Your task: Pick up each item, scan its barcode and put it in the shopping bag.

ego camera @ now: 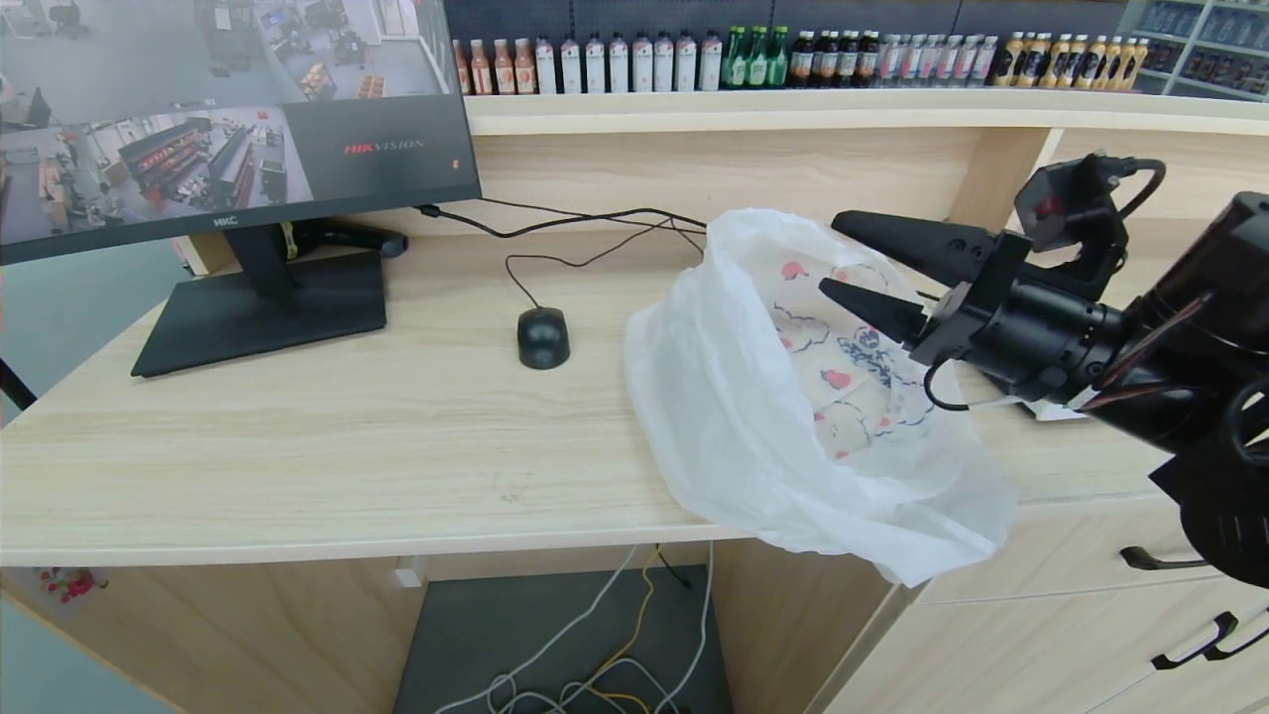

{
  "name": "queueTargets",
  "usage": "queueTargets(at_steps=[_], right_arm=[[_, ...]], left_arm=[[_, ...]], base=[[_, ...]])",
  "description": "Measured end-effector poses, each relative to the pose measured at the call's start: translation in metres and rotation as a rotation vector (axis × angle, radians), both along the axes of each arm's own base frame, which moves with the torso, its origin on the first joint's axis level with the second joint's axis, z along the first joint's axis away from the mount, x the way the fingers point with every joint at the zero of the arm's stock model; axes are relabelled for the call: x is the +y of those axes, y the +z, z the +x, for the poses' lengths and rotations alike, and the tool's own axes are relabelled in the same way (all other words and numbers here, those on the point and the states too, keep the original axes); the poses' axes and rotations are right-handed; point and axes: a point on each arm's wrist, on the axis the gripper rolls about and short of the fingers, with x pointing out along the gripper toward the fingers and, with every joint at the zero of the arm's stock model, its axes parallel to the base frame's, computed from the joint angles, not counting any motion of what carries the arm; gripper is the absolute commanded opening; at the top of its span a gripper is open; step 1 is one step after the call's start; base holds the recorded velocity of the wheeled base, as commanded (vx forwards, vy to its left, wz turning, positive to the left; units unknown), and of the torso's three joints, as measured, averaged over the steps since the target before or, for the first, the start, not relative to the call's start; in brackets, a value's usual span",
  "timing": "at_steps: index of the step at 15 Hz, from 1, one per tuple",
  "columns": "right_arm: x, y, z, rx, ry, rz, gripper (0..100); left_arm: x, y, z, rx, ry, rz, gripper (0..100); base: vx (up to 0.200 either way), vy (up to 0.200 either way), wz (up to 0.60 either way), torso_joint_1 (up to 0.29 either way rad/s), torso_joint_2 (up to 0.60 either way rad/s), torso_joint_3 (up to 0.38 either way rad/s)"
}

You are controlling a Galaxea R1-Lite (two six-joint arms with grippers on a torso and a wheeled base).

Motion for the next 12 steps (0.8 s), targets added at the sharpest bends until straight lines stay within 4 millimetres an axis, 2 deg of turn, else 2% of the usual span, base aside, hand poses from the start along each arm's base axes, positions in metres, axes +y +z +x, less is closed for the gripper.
queueTargets(at_steps=[5, 7, 12], right_arm=[[-0.007, 0.011, -0.03, -0.269, -0.115, -0.142, 100], [-0.009, 0.013, -0.041, -0.383, -0.266, -0.224, 100], [-0.007, 0.015, -0.075, -0.524, -0.693, -0.429, 100]], left_arm=[[0.0, 0.0, 0.0, -0.001, 0.0, 0.0, 100], [0.0, 0.0, 0.0, 0.0, 0.001, 0.0, 100], [0.0, 0.0, 0.0, 0.0, 0.0, 0.0, 100]], base=[[0.0, 0.0, 0.0, 0.0, 0.0, 0.0], [0.0, 0.0, 0.0, 0.0, 0.0, 0.0], [0.0, 0.0, 0.0, 0.0, 0.0, 0.0]])
